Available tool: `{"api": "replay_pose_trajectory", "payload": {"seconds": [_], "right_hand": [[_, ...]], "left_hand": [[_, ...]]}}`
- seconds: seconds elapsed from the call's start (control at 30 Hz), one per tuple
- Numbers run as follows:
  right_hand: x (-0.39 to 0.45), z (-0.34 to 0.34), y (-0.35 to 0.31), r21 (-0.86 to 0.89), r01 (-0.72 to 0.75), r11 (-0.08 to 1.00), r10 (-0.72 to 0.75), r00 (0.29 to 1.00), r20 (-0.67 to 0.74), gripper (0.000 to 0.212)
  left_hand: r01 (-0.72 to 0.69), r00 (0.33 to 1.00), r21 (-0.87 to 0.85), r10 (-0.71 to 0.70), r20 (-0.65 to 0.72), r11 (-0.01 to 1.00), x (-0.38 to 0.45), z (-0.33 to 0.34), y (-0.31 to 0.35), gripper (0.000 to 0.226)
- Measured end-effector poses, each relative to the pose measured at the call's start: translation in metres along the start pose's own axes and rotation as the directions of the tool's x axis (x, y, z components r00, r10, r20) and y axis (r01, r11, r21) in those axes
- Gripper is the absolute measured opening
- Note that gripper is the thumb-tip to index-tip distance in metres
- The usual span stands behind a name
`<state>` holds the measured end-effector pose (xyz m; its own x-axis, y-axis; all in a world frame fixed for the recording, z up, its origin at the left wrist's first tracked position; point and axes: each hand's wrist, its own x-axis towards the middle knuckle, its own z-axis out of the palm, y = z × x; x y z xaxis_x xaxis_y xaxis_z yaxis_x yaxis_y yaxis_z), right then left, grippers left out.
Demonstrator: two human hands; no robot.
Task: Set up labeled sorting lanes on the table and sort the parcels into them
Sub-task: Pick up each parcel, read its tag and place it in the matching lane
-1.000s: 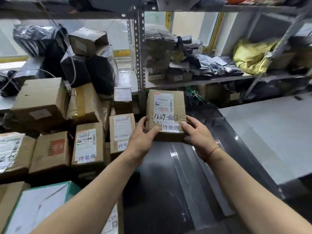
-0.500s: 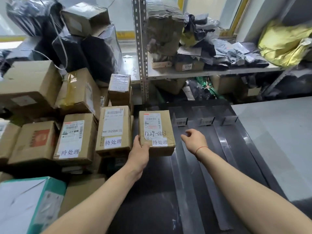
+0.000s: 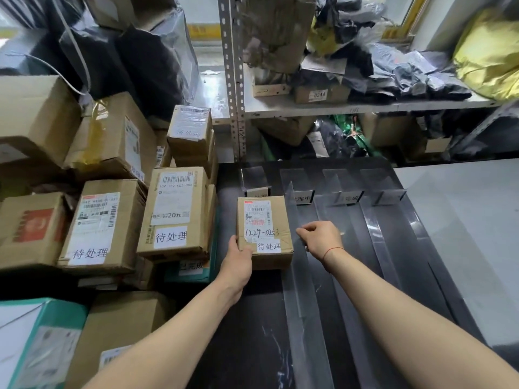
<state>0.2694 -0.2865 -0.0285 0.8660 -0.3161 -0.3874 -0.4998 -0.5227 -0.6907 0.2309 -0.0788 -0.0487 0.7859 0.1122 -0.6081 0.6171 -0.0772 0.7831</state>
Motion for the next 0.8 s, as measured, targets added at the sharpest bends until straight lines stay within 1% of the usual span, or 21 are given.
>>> {"api": "replay_pose_trajectory", "payload": {"seconds": [0.27, 0.37, 0.47, 0.57, 0.67, 0.8], "right_hand": [[0.001, 0.005, 0.009, 0.009, 0.051, 0.999, -0.051, 0.999, 0.0, 0.018], [0.005, 0.007, 0.008, -0.029, 0.078, 0.996, -0.079, 0.997, -0.005, 0.02], [0.006, 0.008, 0.007, -0.042, 0.09, 0.995, -0.09, 0.996, -0.005, 0.021], [0.004, 0.007, 0.009, -0.022, 0.082, 0.996, -0.082, 0.997, -0.005, 0.021], [0.001, 0.007, 0.01, -0.019, 0.088, 0.996, -0.089, 0.996, -0.013, 0.019], [-0.001, 0.009, 0.009, -0.04, 0.093, 0.995, -0.094, 0.995, -0.021, 0.02]], "left_hand": [[0.02, 1.0, -0.036, -0.02, 0.02, 0.999, 0.017, 0.01, 0.002, 0.056], [0.01, 0.998, 0.005, -0.011, 0.059, 1.0, 0.023, 0.009, 0.004, 0.059], [0.006, 0.998, 0.053, -0.01, 0.069, 0.999, 0.029, 0.008, 0.005, 0.057], [0.012, 0.997, 0.126, -0.021, 0.07, 0.992, 0.031, 0.009, 0.005, 0.055], [0.018, 0.996, 0.165, -0.032, 0.078, 0.986, 0.031, 0.008, 0.009, 0.055], [0.032, 0.996, 0.228, -0.049, 0.068, 0.973, 0.022, 0.005, 0.018, 0.066]]}}
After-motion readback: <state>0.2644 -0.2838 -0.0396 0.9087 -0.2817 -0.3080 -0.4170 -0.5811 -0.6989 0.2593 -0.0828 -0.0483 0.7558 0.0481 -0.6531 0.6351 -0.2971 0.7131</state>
